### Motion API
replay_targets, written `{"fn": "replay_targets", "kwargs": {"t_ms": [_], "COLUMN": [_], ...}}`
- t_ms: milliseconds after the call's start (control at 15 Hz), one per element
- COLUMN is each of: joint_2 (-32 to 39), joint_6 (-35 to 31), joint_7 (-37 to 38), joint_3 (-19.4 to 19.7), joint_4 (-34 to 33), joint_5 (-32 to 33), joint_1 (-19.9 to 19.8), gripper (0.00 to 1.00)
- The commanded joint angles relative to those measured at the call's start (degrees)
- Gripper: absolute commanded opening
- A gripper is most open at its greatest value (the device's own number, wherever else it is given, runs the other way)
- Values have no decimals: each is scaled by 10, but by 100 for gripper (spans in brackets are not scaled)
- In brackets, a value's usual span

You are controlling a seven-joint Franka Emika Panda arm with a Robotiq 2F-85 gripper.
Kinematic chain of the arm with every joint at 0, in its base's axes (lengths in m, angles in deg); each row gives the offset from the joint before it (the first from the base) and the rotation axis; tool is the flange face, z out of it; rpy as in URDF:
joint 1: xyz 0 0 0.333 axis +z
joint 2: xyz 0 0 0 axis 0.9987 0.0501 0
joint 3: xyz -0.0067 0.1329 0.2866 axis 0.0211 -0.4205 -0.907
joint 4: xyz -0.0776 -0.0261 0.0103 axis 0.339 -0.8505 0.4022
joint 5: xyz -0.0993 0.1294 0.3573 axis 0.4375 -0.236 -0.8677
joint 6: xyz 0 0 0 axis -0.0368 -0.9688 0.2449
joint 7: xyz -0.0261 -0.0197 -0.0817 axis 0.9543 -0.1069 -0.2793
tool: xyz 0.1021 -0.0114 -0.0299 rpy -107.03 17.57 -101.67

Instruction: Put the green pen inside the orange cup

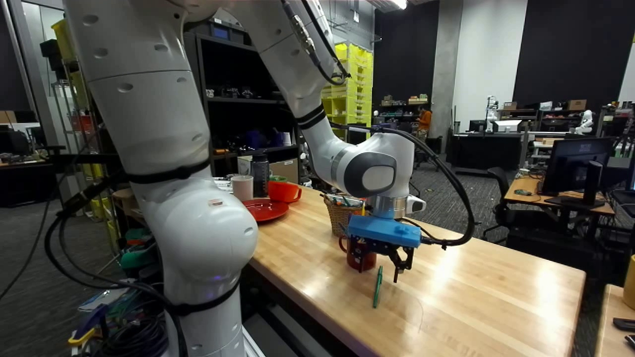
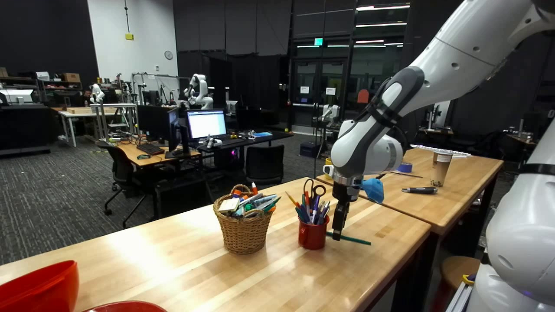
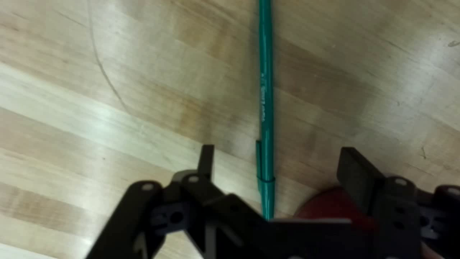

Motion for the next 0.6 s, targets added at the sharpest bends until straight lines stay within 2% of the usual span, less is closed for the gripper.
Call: {"fn": "replay_targets", "kwargs": {"t_ms": [0,467,533], "joint_2": [8,-6,-5], "joint_6": [-6,-8,-5], "joint_7": [-23,-15,-10], "joint_3": [1,-4,-4], "joint_4": [0,12,9], "joint_5": [-24,-12,-8], "joint_1": [-1,-13,-16], "gripper": [56,1,0]}}
